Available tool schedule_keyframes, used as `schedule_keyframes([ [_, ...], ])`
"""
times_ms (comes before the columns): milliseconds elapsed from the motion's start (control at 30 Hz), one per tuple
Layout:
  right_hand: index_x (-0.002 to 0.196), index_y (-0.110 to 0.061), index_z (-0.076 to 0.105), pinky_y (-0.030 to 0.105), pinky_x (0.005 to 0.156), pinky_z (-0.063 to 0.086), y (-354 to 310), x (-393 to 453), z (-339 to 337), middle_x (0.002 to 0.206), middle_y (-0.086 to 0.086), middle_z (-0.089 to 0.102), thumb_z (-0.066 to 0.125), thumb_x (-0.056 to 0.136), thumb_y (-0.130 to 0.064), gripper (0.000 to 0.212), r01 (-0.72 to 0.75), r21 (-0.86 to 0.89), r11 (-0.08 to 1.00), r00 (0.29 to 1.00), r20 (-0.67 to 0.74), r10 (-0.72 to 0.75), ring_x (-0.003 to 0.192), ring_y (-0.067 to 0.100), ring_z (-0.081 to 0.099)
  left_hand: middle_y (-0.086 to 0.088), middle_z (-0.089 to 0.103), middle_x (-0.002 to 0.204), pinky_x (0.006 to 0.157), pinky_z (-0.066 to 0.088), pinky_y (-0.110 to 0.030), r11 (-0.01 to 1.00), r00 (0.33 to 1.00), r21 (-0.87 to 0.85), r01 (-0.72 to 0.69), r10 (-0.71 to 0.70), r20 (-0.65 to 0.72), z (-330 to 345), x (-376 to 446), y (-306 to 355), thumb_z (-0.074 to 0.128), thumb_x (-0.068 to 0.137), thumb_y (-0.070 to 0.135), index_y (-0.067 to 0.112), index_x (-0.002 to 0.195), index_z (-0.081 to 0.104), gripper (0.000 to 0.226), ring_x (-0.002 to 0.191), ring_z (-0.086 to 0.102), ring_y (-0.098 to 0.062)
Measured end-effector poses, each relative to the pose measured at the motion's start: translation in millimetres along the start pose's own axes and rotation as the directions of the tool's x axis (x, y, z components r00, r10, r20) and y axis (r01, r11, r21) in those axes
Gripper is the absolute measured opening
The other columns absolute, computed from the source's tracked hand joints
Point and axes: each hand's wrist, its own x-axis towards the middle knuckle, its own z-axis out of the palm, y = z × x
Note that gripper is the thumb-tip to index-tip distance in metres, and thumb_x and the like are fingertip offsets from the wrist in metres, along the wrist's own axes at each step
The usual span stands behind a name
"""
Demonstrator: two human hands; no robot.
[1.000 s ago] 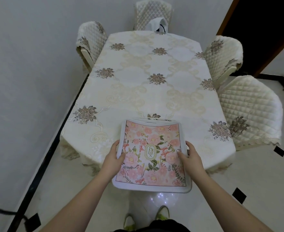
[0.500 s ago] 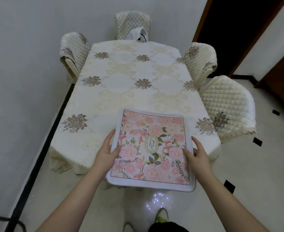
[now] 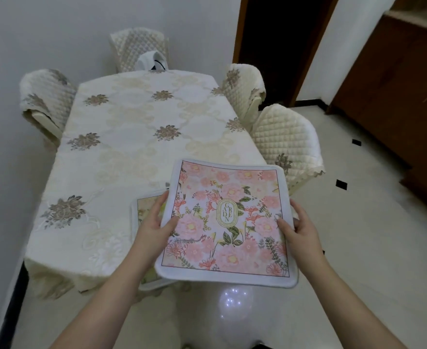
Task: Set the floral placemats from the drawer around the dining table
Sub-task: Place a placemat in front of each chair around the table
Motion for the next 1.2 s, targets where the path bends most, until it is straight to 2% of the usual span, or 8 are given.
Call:
schedule_keyframes([
  [167, 0.138, -0.045, 0.041, 0.049, 0.080, 0.058, 12.1, -1.6, -48.8, 0.099, -0.004, 0.075, 0.063, 0.094, -0.023, 0.053, 0.018, -0.019, 1.000, 0.999, -0.034, -0.019, 0.085, 0.017, 0.074, 0.004, 0.072, 0.115, 0.075, 0.061, -0.049, 1.000, 0.997, 0.004, 0.005, -0.005, 0.079, 45.7, -2.2, 20.1, 0.063, 0.095, 0.022, 0.056, 0.141, 0.035, 0.064, 0.089, 0.075, -0.021],
  [267, 0.142, -0.038, 0.040, 0.042, 0.075, 0.060, 20.1, -7.1, -84.1, 0.101, 0.001, 0.074, 0.061, 0.095, -0.018, 0.055, 0.019, 0.026, 0.999, 0.997, -0.078, -0.017, 0.084, 0.016, 0.074, 0.000, 0.072, 0.112, 0.066, 0.062, -0.046, 1.000, 0.993, 0.017, 0.018, -0.020, 0.117, 80.3, -7.3, 33.4, 0.063, 0.095, 0.021, 0.054, 0.142, 0.034, 0.064, 0.083, 0.075, -0.024],
  [333, 0.143, -0.034, 0.040, 0.033, 0.071, 0.061, 26.6, -12.2, -110.0, 0.103, 0.004, 0.073, 0.060, 0.096, -0.014, 0.055, 0.012, 0.052, 0.999, 0.995, -0.104, -0.007, 0.083, 0.014, 0.074, -0.001, 0.074, 0.108, 0.067, 0.061, -0.050, 0.999, 0.990, 0.048, 0.011, -0.018, 0.141, 106.9, -11.1, 41.8, 0.063, 0.095, 0.022, 0.055, 0.141, 0.034, 0.064, 0.079, 0.075, -0.027],
  [467, 0.145, -0.032, 0.038, 0.044, 0.079, 0.059, 44.2, -20.9, -174.2, 0.106, 0.002, 0.073, 0.062, 0.095, -0.017, 0.057, -0.014, 0.053, 0.999, 0.988, -0.153, 0.021, 0.086, 0.015, 0.074, -0.003, 0.075, 0.105, 0.067, 0.061, -0.052, 0.997, 0.978, 0.068, 0.022, -0.036, 0.207, 170.2, -22.1, 58.5, 0.062, 0.096, 0.019, 0.053, 0.140, 0.035, 0.062, 0.078, 0.075, -0.029],
  [600, 0.145, -0.034, 0.037, 0.039, 0.076, 0.059, 53.5, -30.7, -239.0, 0.104, 0.000, 0.073, 0.061, 0.095, -0.019, 0.057, -0.008, 0.051, 0.999, 0.977, -0.211, 0.019, 0.084, 0.013, 0.074, -0.001, 0.076, 0.102, 0.070, 0.060, -0.053, 0.997, 0.963, 0.077, -0.003, -0.018, 0.270, 232.0, -30.1, 74.0, 0.062, 0.096, 0.021, 0.057, 0.137, 0.037, 0.060, 0.081, 0.075, -0.030],
  [767, 0.143, -0.034, 0.037, 0.047, 0.078, 0.059, 63.9, -31.5, -300.7, 0.100, -0.001, 0.075, 0.062, 0.095, -0.018, 0.057, -0.003, 0.089, 0.996, 0.960, -0.278, 0.028, 0.083, 0.016, 0.074, 0.005, 0.075, 0.105, 0.075, 0.060, -0.051, 0.992, 0.951, 0.107, -0.059, 0.024, 0.308, 296.6, -31.7, 91.3, 0.064, 0.094, 0.024, 0.058, 0.137, 0.036, 0.062, 0.086, 0.075, -0.023],
  [933, 0.140, -0.040, 0.040, 0.050, 0.080, 0.058, 71.1, -24.4, -334.8, 0.100, -0.002, 0.075, 0.063, 0.094, -0.020, 0.056, -0.015, 0.122, 0.992, 0.945, -0.322, 0.054, 0.084, 0.017, 0.074, 0.009, 0.070, 0.110, 0.079, 0.060, -0.045, 0.978, 0.941, 0.165, -0.128, 0.067, 0.333, 336.7, -23.1, 102.0, 0.066, 0.092, 0.025, 0.064, 0.133, 0.038, 0.063, 0.090, 0.073, -0.013],
  [1200, 0.141, -0.037, 0.041, 0.044, 0.076, 0.060, 71.9, 10.0, -353.1, 0.101, -0.002, 0.073, 0.064, 0.094, -0.020, 0.055, -0.018, 0.131, 0.991, 0.928, -0.366, 0.065, 0.084, 0.014, 0.074, 0.004, 0.069, 0.114, 0.078, 0.060, -0.049, 0.979, 0.929, 0.154, -0.133, 0.069, 0.364, 375.0, 23.9, 102.8, 0.070, 0.088, 0.023, 0.062, 0.130, 0.044, 0.063, 0.098, 0.071, -0.017],
])
